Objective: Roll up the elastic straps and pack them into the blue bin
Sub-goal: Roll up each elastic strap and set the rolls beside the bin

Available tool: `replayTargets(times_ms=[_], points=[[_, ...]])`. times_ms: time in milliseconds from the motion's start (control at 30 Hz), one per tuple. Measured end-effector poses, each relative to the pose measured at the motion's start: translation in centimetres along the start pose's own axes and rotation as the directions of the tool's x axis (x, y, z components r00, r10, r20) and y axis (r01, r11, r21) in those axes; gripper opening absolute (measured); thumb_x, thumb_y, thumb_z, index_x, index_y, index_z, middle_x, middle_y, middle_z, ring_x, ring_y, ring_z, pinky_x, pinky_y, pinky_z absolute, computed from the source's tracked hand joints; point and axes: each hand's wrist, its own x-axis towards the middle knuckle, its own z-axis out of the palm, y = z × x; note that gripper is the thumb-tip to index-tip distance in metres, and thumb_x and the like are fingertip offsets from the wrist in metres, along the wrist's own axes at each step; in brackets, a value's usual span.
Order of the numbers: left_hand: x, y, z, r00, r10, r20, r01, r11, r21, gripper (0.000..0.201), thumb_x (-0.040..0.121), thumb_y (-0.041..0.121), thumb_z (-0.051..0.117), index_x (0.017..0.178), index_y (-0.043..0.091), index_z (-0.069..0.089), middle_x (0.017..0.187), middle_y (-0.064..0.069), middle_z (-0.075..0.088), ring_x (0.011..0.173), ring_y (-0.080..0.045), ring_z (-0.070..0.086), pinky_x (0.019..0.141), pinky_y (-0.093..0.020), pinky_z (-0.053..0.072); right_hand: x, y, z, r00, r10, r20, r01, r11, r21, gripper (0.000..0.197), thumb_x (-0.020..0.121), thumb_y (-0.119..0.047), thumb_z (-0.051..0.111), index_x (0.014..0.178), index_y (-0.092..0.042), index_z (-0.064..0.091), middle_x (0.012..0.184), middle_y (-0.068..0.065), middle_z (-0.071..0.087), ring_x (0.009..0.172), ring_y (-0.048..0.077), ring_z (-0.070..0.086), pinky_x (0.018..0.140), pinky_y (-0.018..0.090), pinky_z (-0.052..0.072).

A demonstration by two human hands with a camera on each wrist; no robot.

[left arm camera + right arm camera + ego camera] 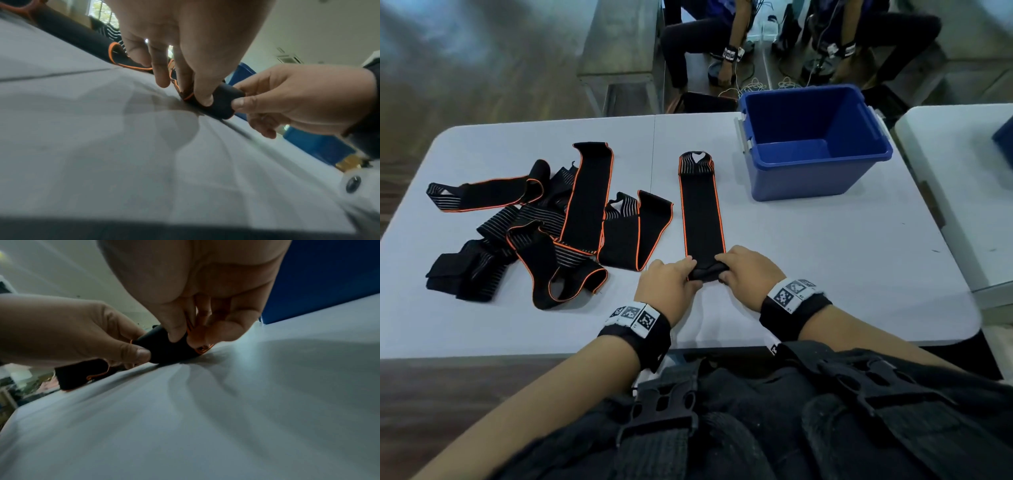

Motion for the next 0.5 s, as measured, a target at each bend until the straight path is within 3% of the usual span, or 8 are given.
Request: replayTargets(times_ms=[67,133,200,267,367,433,500], points=[[0.0,0.1,-0.3,0.993,-0.120,-0.008,0.115,0.964,-0.241,0.027,0.090,0.034,0.069,0.116,0.029,0.072,0.085,0.001,0.071,0.084,-0.021,0.062,0.076,-0.032,0.052,0.2,-0.2,-0.2,0.997,0.073,-0.037,-0.068,0.990,0.126,0.019,0.096,-0.025,0.055,0.109,-0.019,0.067,0.099,-0.001,0.059,0.093,0.022,0.059,0.077,0.030,0.042],[0.0,-0.2,-0.3,0.979,-0.203,-0.004,0.184,0.898,-0.400,0.016,0.087,0.035,0.072,0.102,0.031,0.077,0.078,0.009,0.071,0.078,-0.011,0.064,0.068,-0.020,0.048,0.2,-0.3,-0.3,0.987,0.145,-0.064,-0.127,0.966,0.226,0.016,0.096,-0.026,0.056,0.086,-0.017,0.065,0.084,0.000,0.060,0.080,0.020,0.058,0.067,0.029,0.042],[0.2,-0.5,-0.3,0.972,-0.236,0.005,0.212,0.863,-0.459,0.013,0.087,0.036,0.073,0.095,0.028,0.079,0.077,0.009,0.072,0.078,-0.006,0.066,0.067,-0.016,0.044,0.3,-0.4,-0.1,0.975,0.212,-0.073,-0.183,0.939,0.292,0.027,0.096,-0.027,0.057,0.070,-0.022,0.055,0.071,-0.003,0.057,0.067,0.015,0.054,0.058,0.027,0.038],[0.4,-0.6,-0.5,0.967,-0.253,0.018,0.228,0.836,-0.499,0.012,0.087,0.034,0.074,0.092,0.024,0.080,0.076,0.008,0.073,0.078,-0.008,0.067,0.070,-0.020,0.047,0.5,-0.6,0.1,0.960,0.273,-0.057,-0.234,0.900,0.367,0.031,0.096,-0.028,0.058,0.068,-0.014,0.056,0.070,0.005,0.061,0.062,0.019,0.056,0.059,0.032,0.046],[0.9,-0.5,-0.6,0.963,-0.269,0.017,0.242,0.833,-0.498,0.016,0.088,0.033,0.073,0.086,0.019,0.080,0.073,0.001,0.071,0.076,-0.015,0.066,0.073,-0.026,0.051,0.9,-1.0,-0.1,0.943,0.332,-0.020,-0.300,0.874,0.384,0.035,0.095,-0.030,0.059,0.079,0.001,0.062,0.081,0.019,0.069,0.071,0.035,0.067,0.070,0.044,0.058],[1.1,-0.4,-0.6,0.959,-0.282,0.031,0.262,0.838,-0.479,0.024,0.087,0.034,0.073,0.080,0.012,0.077,0.073,-0.007,0.072,0.077,-0.020,0.067,0.076,-0.033,0.055,1.1,-1.3,-0.2,0.936,0.351,0.003,-0.331,0.881,0.337,0.035,0.096,-0.030,0.058,0.075,-0.001,0.060,0.079,0.019,0.068,0.072,0.035,0.067,0.072,0.043,0.057],[1.1,-0.4,-0.4,0.949,-0.306,0.075,0.304,0.827,-0.472,0.029,0.087,0.036,0.074,0.073,0.010,0.076,0.069,-0.009,0.071,0.069,-0.020,0.066,0.075,-0.037,0.057,1.4,-1.2,-0.1,0.922,0.387,0.004,-0.371,0.880,0.297,0.038,0.095,-0.030,0.059,0.065,-0.007,0.053,0.067,0.013,0.060,0.063,0.029,0.059,0.062,0.036,0.051]])
